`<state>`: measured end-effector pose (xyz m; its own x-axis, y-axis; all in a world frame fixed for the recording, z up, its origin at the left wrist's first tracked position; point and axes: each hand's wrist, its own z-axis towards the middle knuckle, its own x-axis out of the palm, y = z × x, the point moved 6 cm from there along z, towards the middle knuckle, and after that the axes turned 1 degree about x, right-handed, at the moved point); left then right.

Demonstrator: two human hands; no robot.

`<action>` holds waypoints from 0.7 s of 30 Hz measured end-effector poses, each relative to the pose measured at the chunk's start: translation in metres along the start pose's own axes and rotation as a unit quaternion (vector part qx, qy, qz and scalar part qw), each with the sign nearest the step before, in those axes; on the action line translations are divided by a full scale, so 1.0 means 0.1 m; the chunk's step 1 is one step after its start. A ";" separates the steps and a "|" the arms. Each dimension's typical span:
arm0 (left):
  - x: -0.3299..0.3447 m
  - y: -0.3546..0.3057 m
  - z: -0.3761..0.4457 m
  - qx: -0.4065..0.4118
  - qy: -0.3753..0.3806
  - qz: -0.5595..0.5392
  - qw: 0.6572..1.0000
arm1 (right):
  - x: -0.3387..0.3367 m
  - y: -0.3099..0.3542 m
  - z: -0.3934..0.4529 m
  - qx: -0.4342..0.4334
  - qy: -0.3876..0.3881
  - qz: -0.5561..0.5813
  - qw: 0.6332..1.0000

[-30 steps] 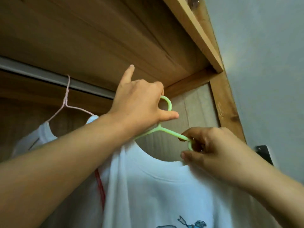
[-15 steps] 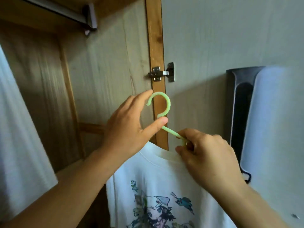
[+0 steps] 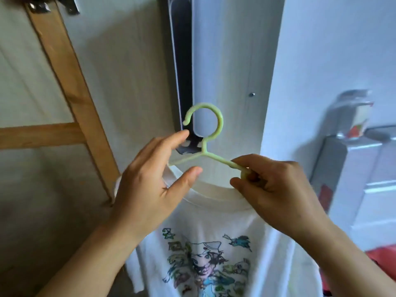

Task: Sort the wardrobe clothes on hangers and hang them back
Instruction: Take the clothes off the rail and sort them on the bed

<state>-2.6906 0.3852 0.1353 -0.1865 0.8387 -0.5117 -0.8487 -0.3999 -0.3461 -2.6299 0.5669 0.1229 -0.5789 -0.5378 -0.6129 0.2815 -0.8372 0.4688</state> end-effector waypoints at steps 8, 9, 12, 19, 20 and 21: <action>1.11 -0.47 0.14 0.110 0.116 -0.158 0.974 | -0.65 -0.63 -0.78 0.174 -0.098 -0.055 0.978; 1.26 -0.54 0.15 0.117 0.129 -0.174 0.969 | -0.73 -0.68 -0.89 0.192 -0.113 -0.063 0.973; 1.64 -0.79 0.17 0.149 0.159 -0.214 0.952 | -1.00 -0.79 -1.14 0.239 -0.157 -0.102 0.953; 2.56 -1.69 0.27 0.235 0.197 -0.300 0.903 | -1.81 -1.09 -1.83 0.361 -0.250 -0.208 0.874; 2.69 -1.82 0.27 0.243 0.202 -0.313 0.896 | -1.94 -1.14 -1.91 0.371 -0.260 -0.221 0.863; 2.85 -1.99 0.28 0.251 0.209 -0.327 0.887 | -2.09 -1.20 -2.02 0.381 -0.274 -0.238 0.850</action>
<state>-2.5883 0.7140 0.0800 0.5378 0.5777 -0.6141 -0.8405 0.4246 -0.3366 -2.3880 0.7597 0.0668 -0.8165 0.1451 -0.5589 -0.5418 -0.5272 0.6546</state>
